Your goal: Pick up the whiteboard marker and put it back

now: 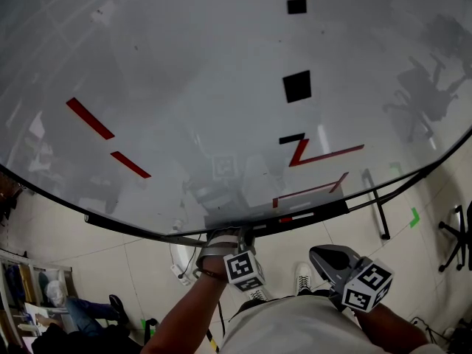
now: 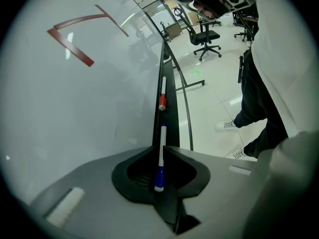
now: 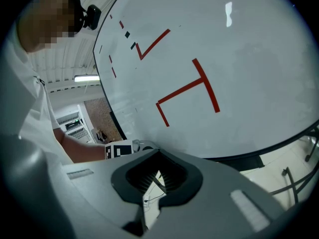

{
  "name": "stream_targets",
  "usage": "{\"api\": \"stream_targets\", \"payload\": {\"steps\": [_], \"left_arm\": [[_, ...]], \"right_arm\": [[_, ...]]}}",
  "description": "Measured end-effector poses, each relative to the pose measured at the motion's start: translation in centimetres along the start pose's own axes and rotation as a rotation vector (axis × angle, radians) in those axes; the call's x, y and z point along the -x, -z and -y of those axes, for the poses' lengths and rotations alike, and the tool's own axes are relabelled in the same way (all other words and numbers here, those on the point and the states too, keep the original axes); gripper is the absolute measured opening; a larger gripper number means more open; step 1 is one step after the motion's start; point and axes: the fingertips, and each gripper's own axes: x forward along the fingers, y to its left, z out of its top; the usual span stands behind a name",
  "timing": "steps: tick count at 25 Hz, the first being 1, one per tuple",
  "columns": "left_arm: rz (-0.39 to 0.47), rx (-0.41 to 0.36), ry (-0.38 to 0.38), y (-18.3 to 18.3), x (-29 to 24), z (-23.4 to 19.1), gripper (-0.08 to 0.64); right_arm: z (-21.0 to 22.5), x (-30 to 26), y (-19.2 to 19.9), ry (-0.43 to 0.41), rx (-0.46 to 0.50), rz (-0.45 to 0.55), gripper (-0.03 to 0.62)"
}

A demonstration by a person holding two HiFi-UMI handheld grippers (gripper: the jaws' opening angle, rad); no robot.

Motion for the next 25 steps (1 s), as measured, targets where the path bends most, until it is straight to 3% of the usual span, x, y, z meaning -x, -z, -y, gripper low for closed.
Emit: {"api": "stream_targets", "payload": {"steps": [3, 7, 13, 15, 19, 21, 23, 25], "left_arm": [[0.021, 0.065, -0.003, -0.1, 0.7, -0.2, 0.061], [0.061, 0.226, 0.005, -0.1, 1.8, -0.9, 0.054], [0.151, 0.406, 0.032, -0.8, 4.1, -1.0, 0.017], [0.219, 0.551, 0.072, -1.3, 5.3, -0.9, 0.017], [0.464, 1.044, 0.248, -2.7, 9.5, -1.1, 0.017], [0.568, 1.228, 0.325, -3.0, 11.3, -1.1, 0.017], [0.622, 1.294, 0.35, -3.0, 12.4, -0.8, 0.017], [0.648, 1.298, 0.345, -2.9, 12.9, -0.5, 0.017]], "right_arm": [[-0.3, -0.3, 0.1, -0.008, -0.001, -0.002, 0.002], [-0.6, -0.7, 0.1, -0.022, 0.006, -0.004, 0.002], [-1.4, -1.2, 0.4, -0.038, 0.009, -0.013, 0.002], [-1.5, -1.4, 0.4, -0.042, 0.014, -0.016, 0.002], [-1.9, -1.7, 0.5, -0.046, 0.019, -0.021, 0.002], [-2.1, -1.9, 0.5, -0.047, 0.019, -0.022, 0.002], [-2.2, -2.0, 0.7, -0.044, 0.018, -0.025, 0.002], [-2.4, -2.1, 0.7, -0.042, 0.015, -0.026, 0.002]]}}
